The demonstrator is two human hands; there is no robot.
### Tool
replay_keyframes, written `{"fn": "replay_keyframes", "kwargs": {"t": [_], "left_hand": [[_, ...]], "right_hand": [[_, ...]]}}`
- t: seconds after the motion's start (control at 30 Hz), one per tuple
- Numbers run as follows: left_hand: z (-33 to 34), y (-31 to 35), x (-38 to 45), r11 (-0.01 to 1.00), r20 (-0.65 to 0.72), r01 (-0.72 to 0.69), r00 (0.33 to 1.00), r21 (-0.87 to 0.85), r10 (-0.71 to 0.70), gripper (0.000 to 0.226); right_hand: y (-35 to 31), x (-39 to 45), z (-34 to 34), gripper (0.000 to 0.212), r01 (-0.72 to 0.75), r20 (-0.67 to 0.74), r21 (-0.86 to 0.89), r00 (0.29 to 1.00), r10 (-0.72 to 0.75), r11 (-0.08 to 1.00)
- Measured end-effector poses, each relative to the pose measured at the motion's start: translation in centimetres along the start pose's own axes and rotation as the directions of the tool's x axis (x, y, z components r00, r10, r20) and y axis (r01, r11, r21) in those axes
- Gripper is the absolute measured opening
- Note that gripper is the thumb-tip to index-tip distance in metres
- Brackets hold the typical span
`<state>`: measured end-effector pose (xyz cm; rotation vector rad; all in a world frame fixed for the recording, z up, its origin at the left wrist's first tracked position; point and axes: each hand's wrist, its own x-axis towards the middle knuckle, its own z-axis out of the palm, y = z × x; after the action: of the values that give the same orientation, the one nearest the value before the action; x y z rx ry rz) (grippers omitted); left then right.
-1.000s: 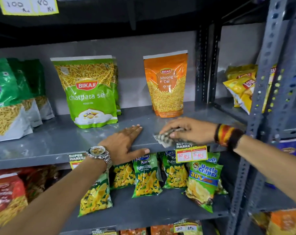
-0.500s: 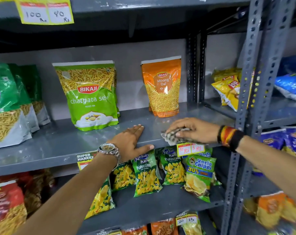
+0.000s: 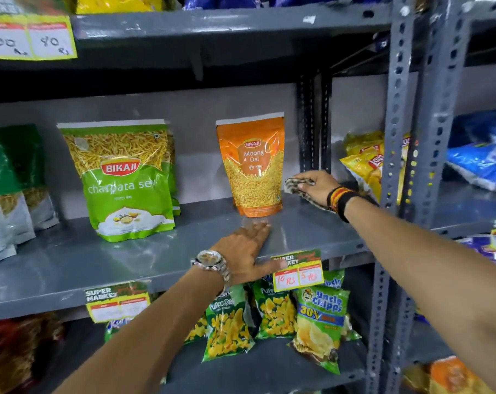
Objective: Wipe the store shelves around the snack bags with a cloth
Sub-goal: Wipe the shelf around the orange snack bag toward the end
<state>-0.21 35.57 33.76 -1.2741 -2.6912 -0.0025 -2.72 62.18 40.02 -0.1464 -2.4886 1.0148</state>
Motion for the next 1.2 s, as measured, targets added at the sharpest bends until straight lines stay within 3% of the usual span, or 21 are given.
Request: {"fn": "replay_keyframes", "kwargs": {"t": [0.2,0.33,0.6,0.93,1.03,1.2], "left_hand": [[0.4,-0.5,0.4,1.0,-0.006,-0.007,1.0,-0.011,0.007,0.106],[0.5,-0.3,0.0,1.0,-0.038,-0.004,0.999,-0.02,0.004,0.105],[0.6,-0.5,0.2,1.0,-0.062,0.009,0.998,-0.001,-0.009,0.106],[0.5,-0.2,-0.2,1.0,-0.025,-0.004,1.0,-0.015,0.004,0.105],[0.5,-0.1,-0.2,1.0,-0.022,-0.013,1.0,-0.028,0.012,0.108],[0.5,-0.5,-0.1,0.999,-0.024,-0.024,0.999,-0.045,0.023,0.108]], "right_hand": [[4.1,7.1,0.8,0.03,-0.103,-0.039,-0.123,0.994,0.099,0.987],[5.0,10.8,1.3,0.028,-0.064,0.03,-0.187,0.997,0.071,0.98],[6.6,15.0,5.0,0.031,-0.046,0.237,-0.149,0.968,0.08,0.988],[4.3,9.6,2.5,0.037,0.036,0.378,-0.24,0.924,0.059,0.97],[3.7,6.3,1.3,0.038,0.029,0.366,-0.246,0.928,0.065,0.969],[2.3,-1.9,0.2,0.029,0.135,0.304,-0.2,0.95,-0.069,0.971]]}}
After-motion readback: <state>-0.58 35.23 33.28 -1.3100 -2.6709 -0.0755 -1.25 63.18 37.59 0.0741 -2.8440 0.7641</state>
